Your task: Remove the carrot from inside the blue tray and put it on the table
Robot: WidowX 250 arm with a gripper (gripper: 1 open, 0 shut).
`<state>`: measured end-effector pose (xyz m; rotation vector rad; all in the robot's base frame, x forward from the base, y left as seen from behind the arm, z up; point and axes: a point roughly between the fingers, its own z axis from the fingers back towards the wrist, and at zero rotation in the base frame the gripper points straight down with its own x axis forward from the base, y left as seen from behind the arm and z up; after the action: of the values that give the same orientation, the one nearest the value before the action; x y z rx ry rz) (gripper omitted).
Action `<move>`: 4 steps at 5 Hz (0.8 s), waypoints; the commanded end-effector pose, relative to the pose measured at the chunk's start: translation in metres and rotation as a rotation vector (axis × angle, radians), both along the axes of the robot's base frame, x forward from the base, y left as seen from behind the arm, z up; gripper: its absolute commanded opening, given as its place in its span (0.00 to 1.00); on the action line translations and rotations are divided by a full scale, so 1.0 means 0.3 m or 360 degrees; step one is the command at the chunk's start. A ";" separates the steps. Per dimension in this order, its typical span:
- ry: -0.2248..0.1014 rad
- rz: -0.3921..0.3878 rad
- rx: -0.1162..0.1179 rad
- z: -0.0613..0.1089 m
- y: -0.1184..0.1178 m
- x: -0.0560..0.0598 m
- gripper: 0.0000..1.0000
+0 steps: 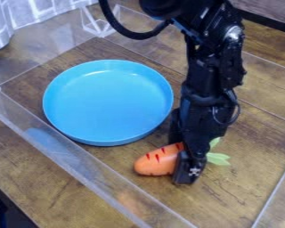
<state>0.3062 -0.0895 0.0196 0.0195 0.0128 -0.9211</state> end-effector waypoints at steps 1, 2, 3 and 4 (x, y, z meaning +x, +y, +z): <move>0.0005 0.0020 -0.0011 0.008 0.021 0.017 1.00; 0.0032 0.0031 -0.0017 0.003 0.026 0.019 1.00; 0.0059 0.0043 -0.0023 -0.001 0.030 0.020 1.00; 0.0086 0.0056 -0.0030 -0.003 0.033 0.020 1.00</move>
<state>0.3112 -0.0878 0.0194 -0.0267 0.0515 -0.8917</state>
